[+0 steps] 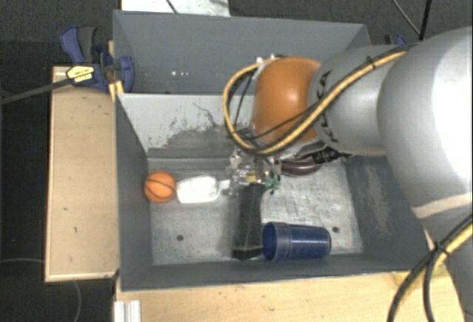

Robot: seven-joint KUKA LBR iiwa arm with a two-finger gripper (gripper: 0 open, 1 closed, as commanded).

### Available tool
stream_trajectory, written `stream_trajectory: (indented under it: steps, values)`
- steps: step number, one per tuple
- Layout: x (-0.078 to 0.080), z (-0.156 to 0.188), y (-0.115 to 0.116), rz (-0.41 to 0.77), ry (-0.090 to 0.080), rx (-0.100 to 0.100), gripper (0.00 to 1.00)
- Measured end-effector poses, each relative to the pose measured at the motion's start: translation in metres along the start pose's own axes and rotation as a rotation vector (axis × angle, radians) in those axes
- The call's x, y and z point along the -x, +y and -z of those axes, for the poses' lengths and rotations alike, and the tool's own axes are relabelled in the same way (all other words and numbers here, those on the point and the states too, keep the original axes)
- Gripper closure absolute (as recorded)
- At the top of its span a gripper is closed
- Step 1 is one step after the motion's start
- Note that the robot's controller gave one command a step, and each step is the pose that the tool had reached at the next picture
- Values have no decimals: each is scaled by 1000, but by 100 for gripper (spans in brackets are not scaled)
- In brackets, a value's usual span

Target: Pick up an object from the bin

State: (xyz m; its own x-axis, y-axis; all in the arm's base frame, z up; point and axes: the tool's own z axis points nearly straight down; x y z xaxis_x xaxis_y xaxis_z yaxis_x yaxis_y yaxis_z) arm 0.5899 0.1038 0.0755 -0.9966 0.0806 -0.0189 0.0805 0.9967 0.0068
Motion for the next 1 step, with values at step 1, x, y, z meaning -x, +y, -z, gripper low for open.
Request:
stream_trajectory:
  steps: [1]
  values:
    - [-1,2,0,0,5,-2,100]
